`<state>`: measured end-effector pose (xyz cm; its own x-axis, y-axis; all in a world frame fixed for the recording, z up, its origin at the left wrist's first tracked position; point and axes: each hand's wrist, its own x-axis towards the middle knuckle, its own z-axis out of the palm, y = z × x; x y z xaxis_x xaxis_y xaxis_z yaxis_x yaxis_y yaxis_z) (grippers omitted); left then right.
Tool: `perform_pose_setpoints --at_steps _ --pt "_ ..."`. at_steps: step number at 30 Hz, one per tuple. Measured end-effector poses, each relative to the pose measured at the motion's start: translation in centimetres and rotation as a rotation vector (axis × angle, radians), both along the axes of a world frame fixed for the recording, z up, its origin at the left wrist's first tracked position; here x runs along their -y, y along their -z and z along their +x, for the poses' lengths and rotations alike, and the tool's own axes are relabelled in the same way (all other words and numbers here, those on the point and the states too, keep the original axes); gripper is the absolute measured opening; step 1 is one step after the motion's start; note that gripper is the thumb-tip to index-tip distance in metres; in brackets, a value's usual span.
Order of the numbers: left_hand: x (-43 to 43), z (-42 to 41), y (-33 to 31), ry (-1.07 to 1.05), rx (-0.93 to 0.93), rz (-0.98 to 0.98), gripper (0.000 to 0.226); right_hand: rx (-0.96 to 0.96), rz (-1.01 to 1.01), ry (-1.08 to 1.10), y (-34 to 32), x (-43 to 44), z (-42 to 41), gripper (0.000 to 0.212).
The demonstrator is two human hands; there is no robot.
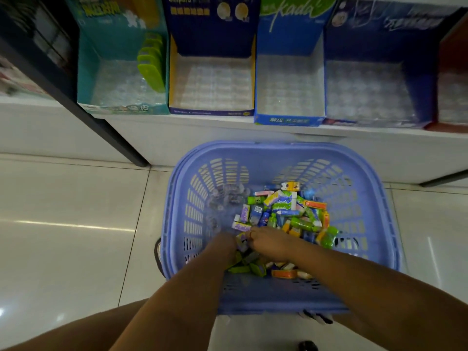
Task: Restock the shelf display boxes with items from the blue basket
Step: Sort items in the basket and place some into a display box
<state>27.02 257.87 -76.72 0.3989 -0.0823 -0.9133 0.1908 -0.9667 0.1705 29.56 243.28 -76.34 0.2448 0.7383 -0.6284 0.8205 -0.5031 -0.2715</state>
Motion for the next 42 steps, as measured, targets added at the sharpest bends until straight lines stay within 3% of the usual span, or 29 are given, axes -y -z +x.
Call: perform_pose_setpoints --at_steps 3,7,11,14,17,22,26,33,37,42 --pt "-0.2 0.1 -0.2 -0.010 -0.011 0.049 0.033 -0.146 0.056 0.332 -1.7 0.6 0.3 0.021" --pt "-1.1 0.6 -1.8 -0.027 -0.104 -0.044 0.037 -0.419 0.234 0.921 -5.8 2.3 2.0 0.017" --pt "-2.5 3.7 -6.0 -0.503 -0.283 -0.312 0.017 -0.738 0.603 1.285 -10.7 2.4 4.4 0.021" --pt "-4.8 6.0 -11.6 -0.745 -0.129 -0.584 0.012 -0.832 0.831 1.400 -14.1 1.4 5.3 0.026" --pt "-8.0 7.0 -16.7 -0.833 0.127 -0.743 0.021 -0.747 0.968 1.357 -16.9 -0.4 6.1 0.022" --pt "-13.4 6.3 -20.5 -1.040 0.622 -0.795 0.016 -0.254 1.187 1.189 -21.5 -6.4 9.6 0.018" --pt "-16.0 5.4 -20.3 -1.212 0.885 -0.729 0.013 0.057 1.196 0.957 -23.1 -13.4 12.8 0.019" --pt "-18.1 4.7 -19.6 -1.441 1.035 -0.845 0.025 0.310 0.921 0.706 -22.7 -20.0 16.0 0.029" --pt "-18.5 4.8 -19.7 -1.437 1.065 -0.914 0.026 0.361 0.852 0.680 -22.1 -20.0 16.6 0.029" --pt "-18.2 5.0 -19.1 -1.375 1.091 -0.835 0.020 0.426 0.836 0.605 -21.3 -20.6 16.7 0.031"
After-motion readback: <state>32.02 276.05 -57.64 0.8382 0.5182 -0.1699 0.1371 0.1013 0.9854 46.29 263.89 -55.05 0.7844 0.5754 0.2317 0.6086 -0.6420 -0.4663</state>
